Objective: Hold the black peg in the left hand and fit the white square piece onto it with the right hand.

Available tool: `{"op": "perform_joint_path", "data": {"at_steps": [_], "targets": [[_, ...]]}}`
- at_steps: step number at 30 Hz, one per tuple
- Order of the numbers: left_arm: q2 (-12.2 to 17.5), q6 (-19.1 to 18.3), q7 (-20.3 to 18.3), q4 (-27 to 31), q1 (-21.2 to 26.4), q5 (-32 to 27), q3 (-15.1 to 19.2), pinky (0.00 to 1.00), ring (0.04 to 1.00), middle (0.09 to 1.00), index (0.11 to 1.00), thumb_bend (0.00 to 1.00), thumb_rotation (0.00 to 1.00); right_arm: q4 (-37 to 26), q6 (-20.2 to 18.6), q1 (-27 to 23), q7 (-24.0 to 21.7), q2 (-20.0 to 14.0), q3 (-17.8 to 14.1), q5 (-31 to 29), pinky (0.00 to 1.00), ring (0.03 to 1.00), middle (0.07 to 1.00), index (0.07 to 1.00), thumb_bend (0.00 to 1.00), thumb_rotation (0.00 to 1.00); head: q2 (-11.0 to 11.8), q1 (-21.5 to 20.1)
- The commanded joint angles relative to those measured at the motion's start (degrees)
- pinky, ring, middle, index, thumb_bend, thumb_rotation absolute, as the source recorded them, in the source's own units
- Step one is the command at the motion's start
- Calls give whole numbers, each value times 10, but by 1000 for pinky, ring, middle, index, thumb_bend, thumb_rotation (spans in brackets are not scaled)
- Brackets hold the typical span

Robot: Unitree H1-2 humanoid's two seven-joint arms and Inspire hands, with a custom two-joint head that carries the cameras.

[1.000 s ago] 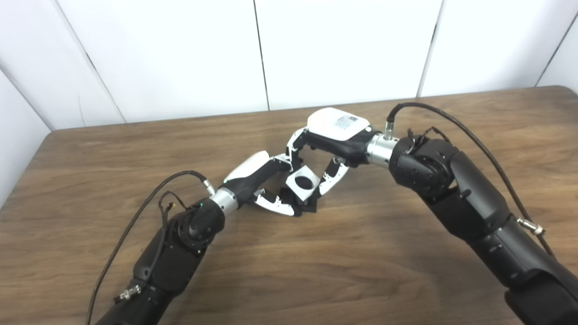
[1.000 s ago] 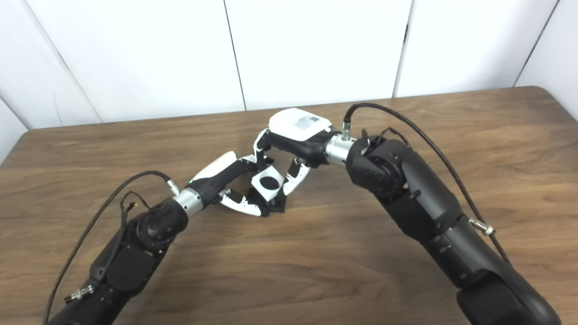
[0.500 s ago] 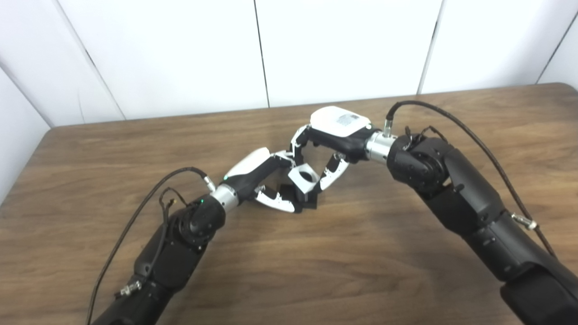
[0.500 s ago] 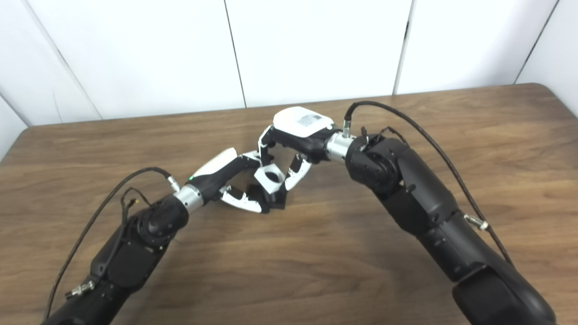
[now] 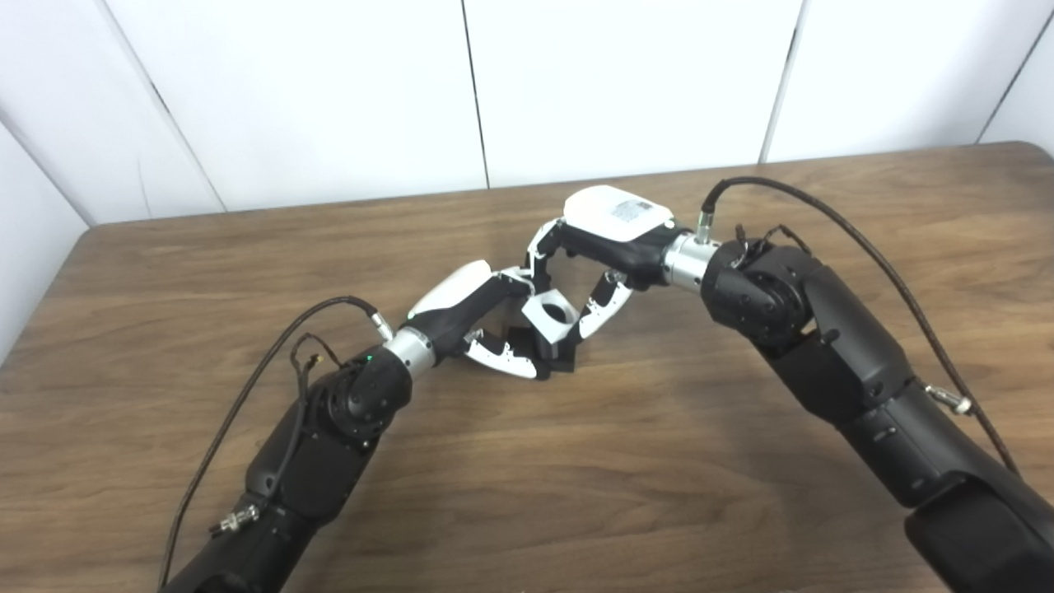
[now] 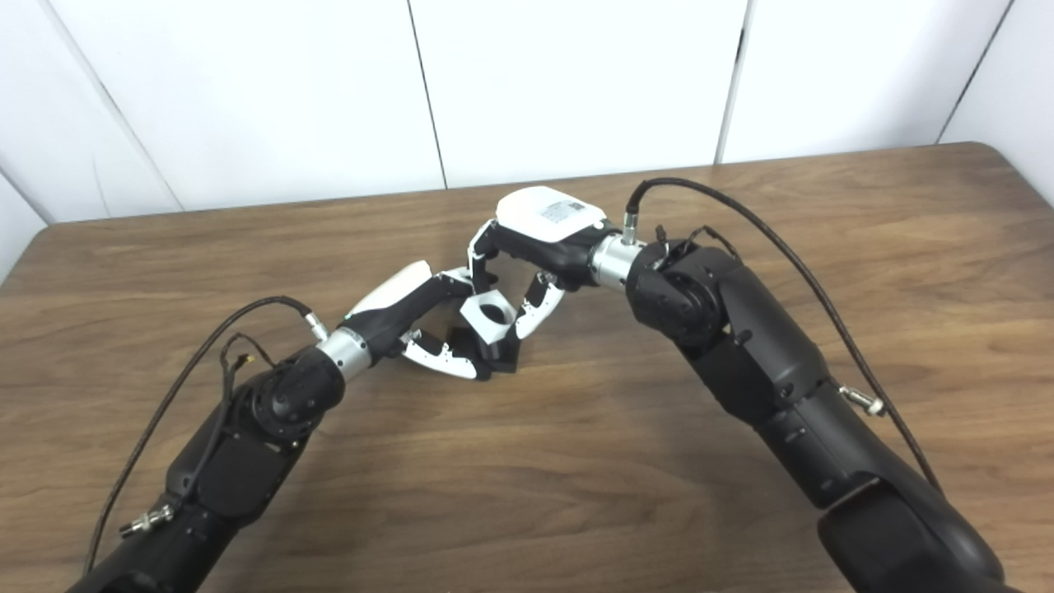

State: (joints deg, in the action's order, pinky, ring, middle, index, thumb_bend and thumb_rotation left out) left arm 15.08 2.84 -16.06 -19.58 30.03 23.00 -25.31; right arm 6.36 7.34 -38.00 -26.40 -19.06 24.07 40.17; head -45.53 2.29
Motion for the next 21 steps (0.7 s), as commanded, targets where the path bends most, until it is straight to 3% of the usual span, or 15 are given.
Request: {"op": "perform_joint_path", "data": {"at_steps": [1,21], "targets": [[-6,-32,-25,-18,-15,27,-22,962,966,914,492,522,76,-3,0,-16,14,13,2,3,620,732,728,482,519,134,-1,1],[-5,-28,-24,-21,-15,29,-24,957,967,915,492,521,77,-13,-7,-20,-10,-1,0,-5,638,741,751,492,521,148,-3,4]]}}
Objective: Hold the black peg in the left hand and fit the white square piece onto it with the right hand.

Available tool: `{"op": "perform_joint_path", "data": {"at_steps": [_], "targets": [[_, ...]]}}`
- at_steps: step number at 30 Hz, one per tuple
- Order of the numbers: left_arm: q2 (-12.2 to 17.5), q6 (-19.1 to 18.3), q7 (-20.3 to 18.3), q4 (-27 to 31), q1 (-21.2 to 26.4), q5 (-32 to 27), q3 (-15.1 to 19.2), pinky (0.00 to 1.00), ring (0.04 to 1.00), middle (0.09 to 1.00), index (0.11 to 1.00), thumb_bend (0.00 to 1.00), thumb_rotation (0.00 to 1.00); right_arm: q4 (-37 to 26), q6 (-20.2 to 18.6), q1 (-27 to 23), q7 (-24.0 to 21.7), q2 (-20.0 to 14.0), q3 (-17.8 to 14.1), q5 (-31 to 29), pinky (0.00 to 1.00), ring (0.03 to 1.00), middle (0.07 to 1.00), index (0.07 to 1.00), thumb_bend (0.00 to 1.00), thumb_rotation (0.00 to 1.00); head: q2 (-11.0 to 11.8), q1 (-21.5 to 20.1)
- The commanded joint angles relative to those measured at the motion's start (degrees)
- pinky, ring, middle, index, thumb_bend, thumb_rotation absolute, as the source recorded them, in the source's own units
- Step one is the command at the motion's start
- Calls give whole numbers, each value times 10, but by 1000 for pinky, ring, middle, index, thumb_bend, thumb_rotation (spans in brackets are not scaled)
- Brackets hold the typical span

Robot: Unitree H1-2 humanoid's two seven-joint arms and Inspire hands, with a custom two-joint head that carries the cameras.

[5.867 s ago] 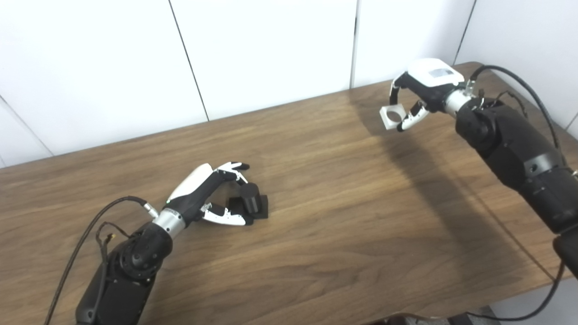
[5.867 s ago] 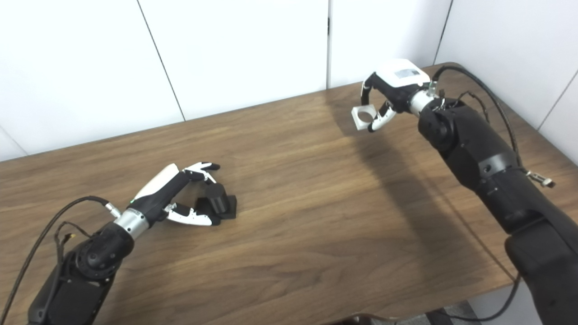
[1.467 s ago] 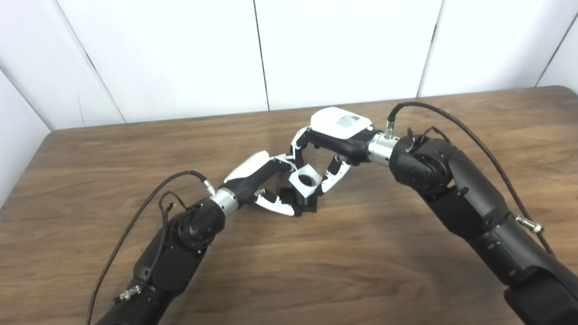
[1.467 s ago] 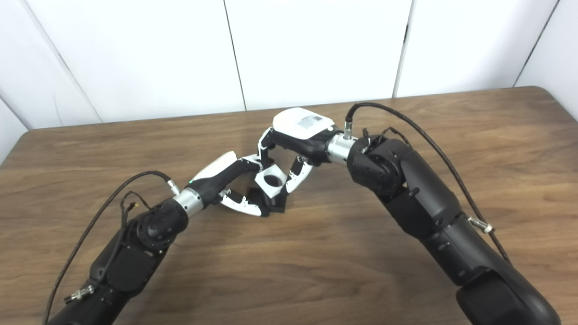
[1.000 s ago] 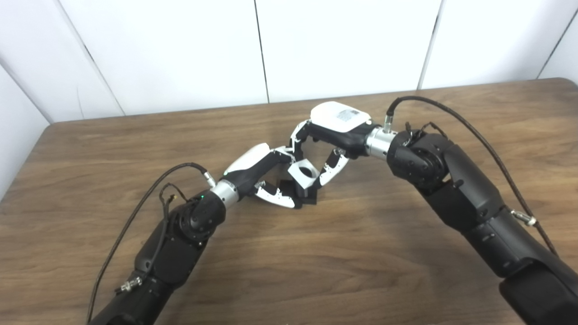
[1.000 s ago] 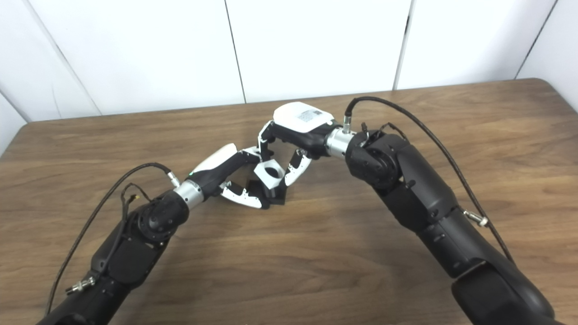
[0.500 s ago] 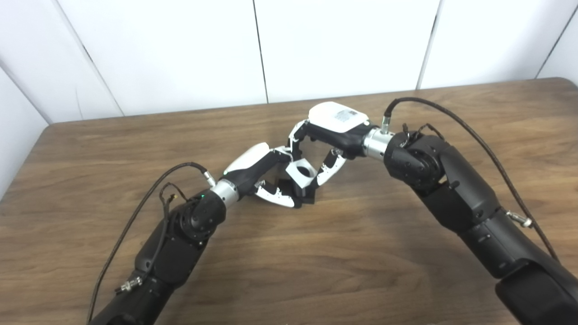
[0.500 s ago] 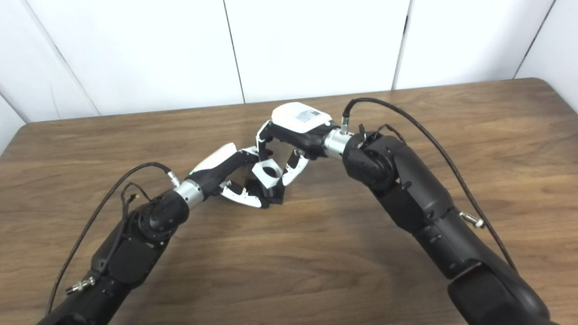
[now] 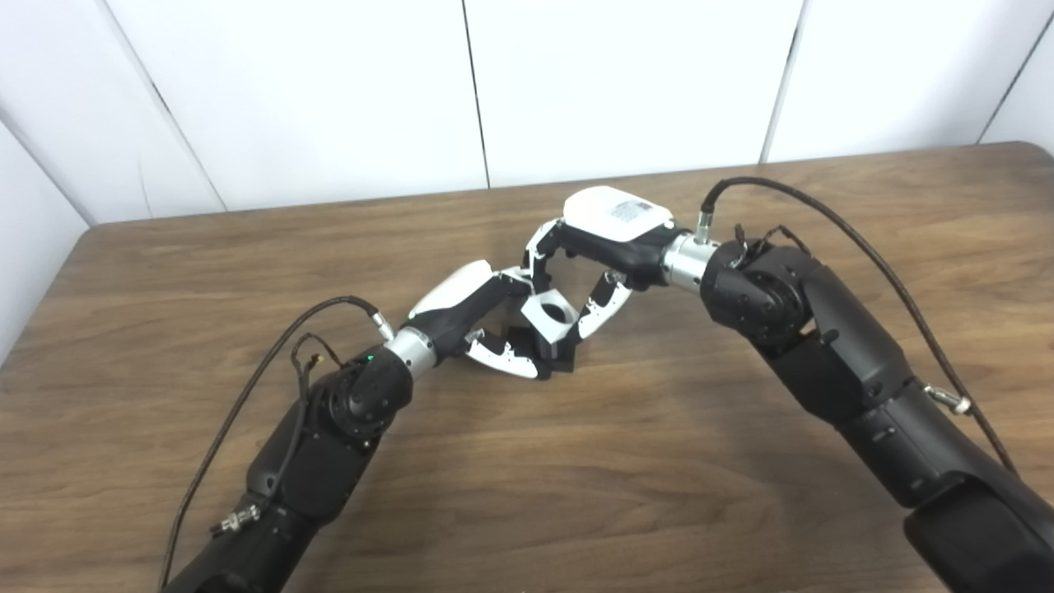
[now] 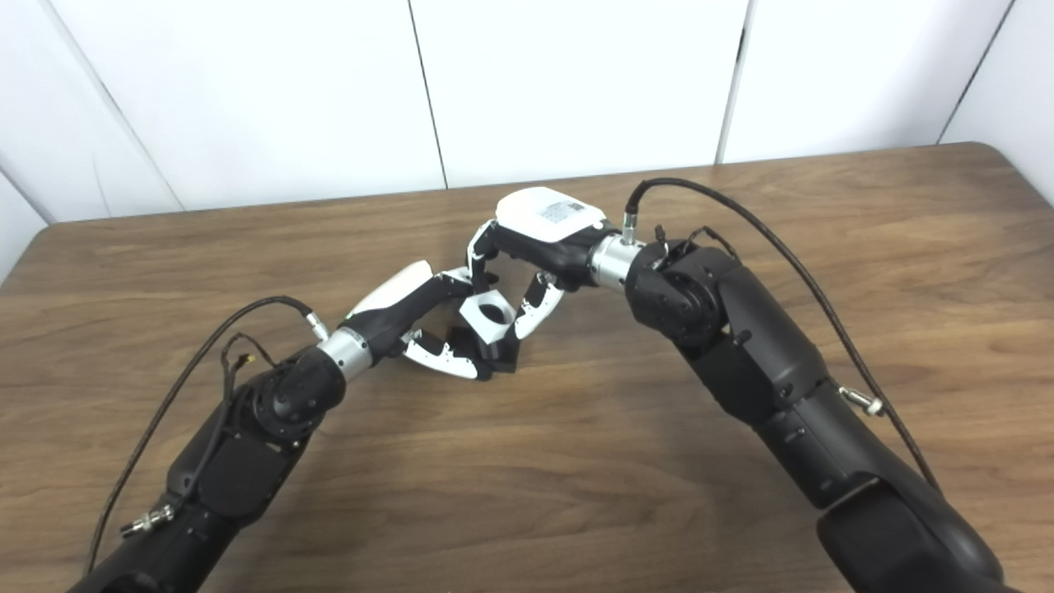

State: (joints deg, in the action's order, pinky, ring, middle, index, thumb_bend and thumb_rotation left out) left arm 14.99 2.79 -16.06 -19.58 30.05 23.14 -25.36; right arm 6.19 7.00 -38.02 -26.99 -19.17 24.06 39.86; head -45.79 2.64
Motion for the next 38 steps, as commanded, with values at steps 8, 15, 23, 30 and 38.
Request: {"op": "perform_joint_path", "data": {"at_steps": [8,15,23,30,38], "targets": [[-6,-26,-24,-26,-16,25,-21,953,966,915,492,522,76,-11,12,-23,-2,-8,1,-4,641,747,750,480,521,136,-2,-2],[-7,-27,-24,-26,-14,28,-23,968,971,916,492,522,77,-30,-1,-34,-37,-21,9,6,649,768,773,532,588,175,-3,-2],[-10,-21,-19,-31,-14,27,-21,956,961,915,492,522,76,-37,-7,-41,-62,-26,11,13,671,786,794,746,938,347,-3,0],[-10,-24,-20,-34,-11,27,-21,959,966,916,492,521,77,-43,-20,-43,-78,-26,10,21,676,793,806,773,969,362,-3,-1],[-10,-22,-21,-33,-9,26,-20,969,964,915,492,522,76,-45,-20,-41,-82,-26,8,22,686,797,809,770,954,358,-2,-2]]}}
